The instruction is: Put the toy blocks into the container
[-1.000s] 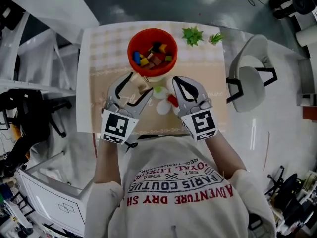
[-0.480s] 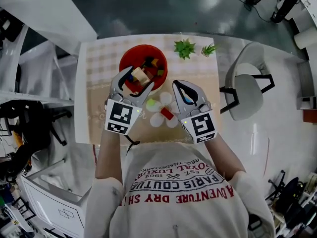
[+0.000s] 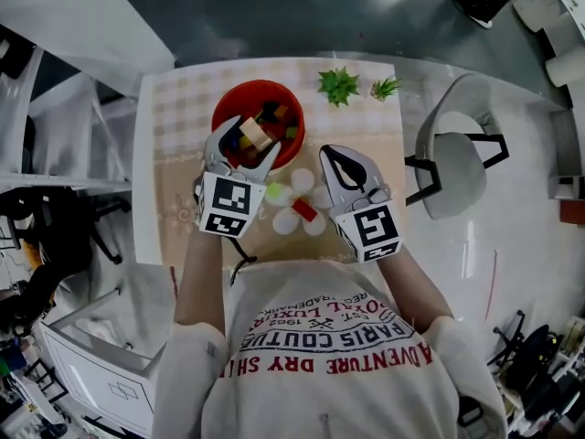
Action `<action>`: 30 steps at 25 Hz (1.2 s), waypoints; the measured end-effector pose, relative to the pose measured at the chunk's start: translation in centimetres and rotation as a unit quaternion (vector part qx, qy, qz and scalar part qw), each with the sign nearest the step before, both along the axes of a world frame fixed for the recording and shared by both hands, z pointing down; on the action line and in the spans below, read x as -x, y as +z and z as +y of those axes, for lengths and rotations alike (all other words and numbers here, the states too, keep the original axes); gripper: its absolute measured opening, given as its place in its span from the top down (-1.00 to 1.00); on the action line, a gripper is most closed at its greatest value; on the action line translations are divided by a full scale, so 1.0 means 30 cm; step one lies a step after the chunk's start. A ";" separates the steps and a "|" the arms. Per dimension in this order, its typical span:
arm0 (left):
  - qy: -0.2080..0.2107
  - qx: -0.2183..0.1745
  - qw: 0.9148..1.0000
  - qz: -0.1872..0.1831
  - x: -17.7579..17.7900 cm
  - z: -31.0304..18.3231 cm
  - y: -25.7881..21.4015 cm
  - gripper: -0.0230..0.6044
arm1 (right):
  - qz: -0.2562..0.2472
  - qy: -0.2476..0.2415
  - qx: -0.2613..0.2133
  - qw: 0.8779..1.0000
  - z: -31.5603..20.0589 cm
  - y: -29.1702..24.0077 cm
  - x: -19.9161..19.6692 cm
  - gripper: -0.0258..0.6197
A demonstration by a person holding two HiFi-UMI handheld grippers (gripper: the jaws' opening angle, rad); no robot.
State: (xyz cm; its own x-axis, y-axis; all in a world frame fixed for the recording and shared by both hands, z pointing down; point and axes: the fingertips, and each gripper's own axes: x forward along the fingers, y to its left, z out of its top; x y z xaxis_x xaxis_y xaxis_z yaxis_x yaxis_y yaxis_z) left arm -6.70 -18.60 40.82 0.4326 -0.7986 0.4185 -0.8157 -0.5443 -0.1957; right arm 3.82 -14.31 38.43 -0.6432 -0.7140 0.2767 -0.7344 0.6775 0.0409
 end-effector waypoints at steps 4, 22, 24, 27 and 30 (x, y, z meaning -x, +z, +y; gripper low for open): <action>-0.015 -0.009 0.999 0.042 0.000 0.012 -0.035 -0.32 | 0.004 -0.007 -0.004 1.000 0.022 -0.007 0.006 0.92; 0.011 -0.013 0.997 0.073 0.016 0.384 0.089 -0.32 | 0.019 -0.029 0.028 0.999 0.198 0.107 0.060 0.92; 0.002 0.009 0.997 0.074 0.026 0.406 0.157 -0.32 | 0.023 -0.029 0.037 0.999 0.215 0.136 0.064 0.92; -0.001 0.044 0.996 0.078 0.024 0.426 0.256 -0.31 | 0.028 -0.028 0.046 0.998 0.233 0.167 0.064 0.92; 0.001 0.074 0.995 0.073 0.007 0.423 0.349 -0.31 | 0.035 -0.024 0.052 0.998 0.236 0.193 0.057 0.92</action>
